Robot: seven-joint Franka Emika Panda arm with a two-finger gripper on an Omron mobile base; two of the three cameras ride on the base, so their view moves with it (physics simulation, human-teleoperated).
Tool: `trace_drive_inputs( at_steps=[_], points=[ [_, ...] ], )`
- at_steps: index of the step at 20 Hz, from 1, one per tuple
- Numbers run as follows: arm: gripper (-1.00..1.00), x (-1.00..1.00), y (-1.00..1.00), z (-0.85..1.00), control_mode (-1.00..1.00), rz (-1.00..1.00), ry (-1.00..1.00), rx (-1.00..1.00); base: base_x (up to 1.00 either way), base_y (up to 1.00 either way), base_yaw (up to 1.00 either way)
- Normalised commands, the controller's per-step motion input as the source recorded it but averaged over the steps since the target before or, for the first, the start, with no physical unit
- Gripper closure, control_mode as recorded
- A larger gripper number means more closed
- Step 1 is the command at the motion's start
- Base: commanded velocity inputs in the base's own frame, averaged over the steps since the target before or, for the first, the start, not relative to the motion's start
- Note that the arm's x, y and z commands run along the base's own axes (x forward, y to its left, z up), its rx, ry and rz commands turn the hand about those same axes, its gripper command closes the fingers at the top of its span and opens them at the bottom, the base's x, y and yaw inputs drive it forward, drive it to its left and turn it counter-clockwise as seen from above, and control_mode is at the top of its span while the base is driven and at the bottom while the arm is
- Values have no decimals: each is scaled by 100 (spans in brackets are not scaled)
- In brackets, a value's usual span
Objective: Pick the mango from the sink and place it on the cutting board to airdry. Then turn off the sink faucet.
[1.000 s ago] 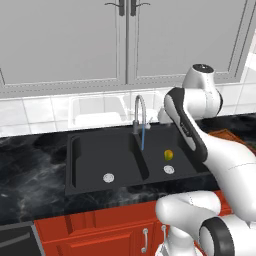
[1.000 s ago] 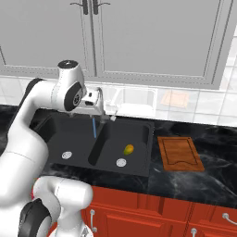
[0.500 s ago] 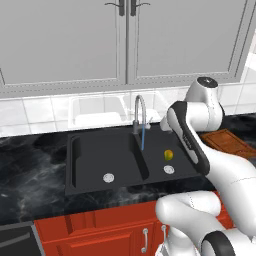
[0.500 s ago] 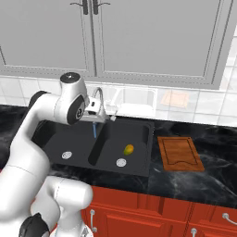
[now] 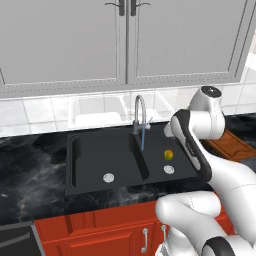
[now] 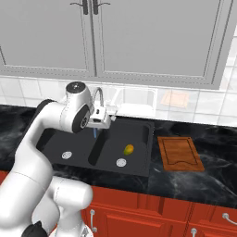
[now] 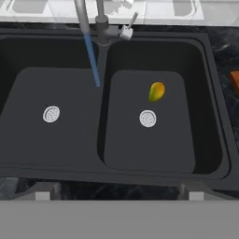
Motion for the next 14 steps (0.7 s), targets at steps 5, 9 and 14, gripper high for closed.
trace_drive_inputs(
  at_steps=[5,9,14],
  points=[
    [-100,0,-16,-14,-100,0,0,0,0,0,0],
    [-100,0,-16,-13,-100,0,0,0,0,0,0],
    [-100,0,-9,-14,-100,-1,0,0,0,0,0]
  ],
)
